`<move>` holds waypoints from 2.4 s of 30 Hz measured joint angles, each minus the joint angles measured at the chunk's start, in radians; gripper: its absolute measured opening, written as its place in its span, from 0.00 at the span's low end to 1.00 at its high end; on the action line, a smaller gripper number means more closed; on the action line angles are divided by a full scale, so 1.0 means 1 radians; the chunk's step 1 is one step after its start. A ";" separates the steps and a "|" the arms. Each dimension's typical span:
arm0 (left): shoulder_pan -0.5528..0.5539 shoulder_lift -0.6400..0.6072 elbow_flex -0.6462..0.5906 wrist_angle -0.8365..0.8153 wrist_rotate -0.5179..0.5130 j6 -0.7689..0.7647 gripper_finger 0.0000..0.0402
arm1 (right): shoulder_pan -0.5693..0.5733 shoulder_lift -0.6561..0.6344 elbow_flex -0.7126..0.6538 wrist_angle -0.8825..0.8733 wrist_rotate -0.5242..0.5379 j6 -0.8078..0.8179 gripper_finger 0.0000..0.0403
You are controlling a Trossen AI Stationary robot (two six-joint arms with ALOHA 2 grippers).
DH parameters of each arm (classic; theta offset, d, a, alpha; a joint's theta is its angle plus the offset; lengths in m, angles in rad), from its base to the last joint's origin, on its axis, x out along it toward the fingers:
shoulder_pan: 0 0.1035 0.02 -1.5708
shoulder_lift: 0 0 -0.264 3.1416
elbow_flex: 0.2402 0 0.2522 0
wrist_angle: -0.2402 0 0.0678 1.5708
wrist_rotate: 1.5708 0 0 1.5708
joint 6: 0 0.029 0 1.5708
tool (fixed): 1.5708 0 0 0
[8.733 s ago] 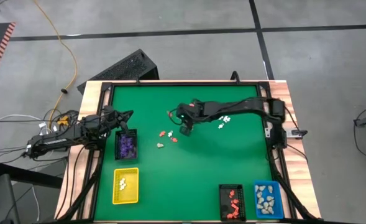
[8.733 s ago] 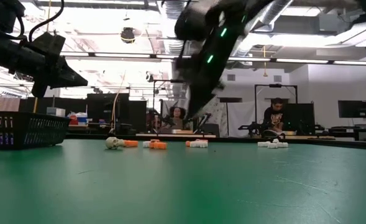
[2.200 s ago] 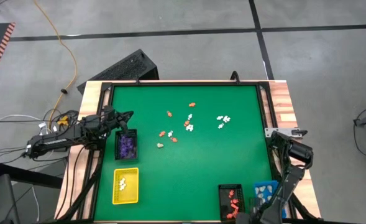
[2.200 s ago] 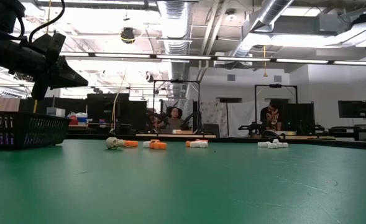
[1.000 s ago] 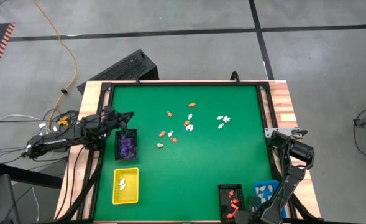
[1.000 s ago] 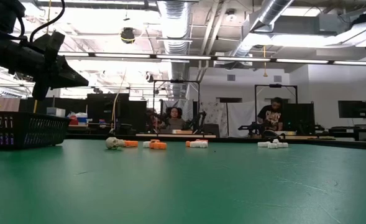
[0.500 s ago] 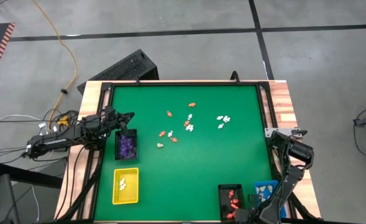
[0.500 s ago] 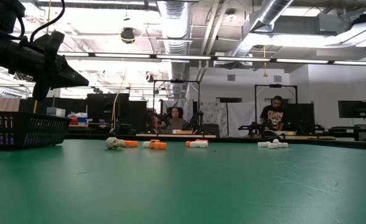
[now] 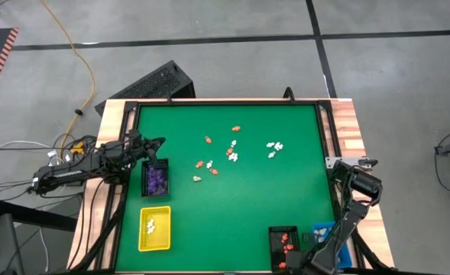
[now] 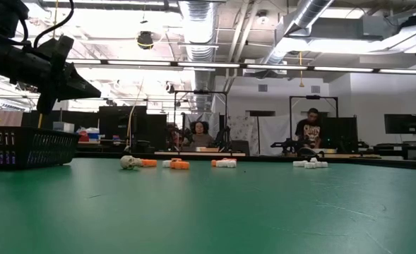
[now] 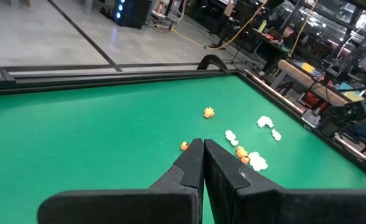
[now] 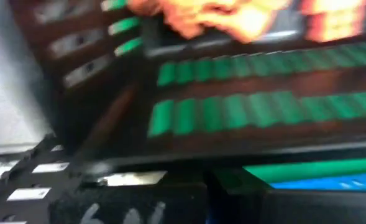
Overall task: Sort Halloween decoration
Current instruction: Put the white skull toy into the blue basket
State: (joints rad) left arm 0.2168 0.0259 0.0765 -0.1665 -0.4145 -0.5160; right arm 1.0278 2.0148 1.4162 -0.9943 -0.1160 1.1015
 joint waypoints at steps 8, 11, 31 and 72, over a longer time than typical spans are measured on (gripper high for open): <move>0.000 0.000 0.000 0.000 -0.004 0.007 0.00 | -0.001 -0.041 0.055 -0.120 0.069 -0.018 0.08; 0.000 0.000 0.000 0.000 -0.004 0.007 0.00 | 0.011 -0.050 0.056 -0.075 0.004 0.009 0.15; 0.000 0.000 0.000 0.001 0.000 0.018 0.00 | 0.083 -0.014 0.051 0.118 -0.007 0.094 0.67; 0.000 0.000 0.000 0.000 -0.010 -0.007 0.00 | 0.064 0.032 0.020 0.022 -0.136 0.053 0.10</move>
State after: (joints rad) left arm 0.2167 0.0257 0.0765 -0.1661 -0.4243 -0.5229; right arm 1.0913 2.0472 1.4361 -0.9721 -0.2523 1.1549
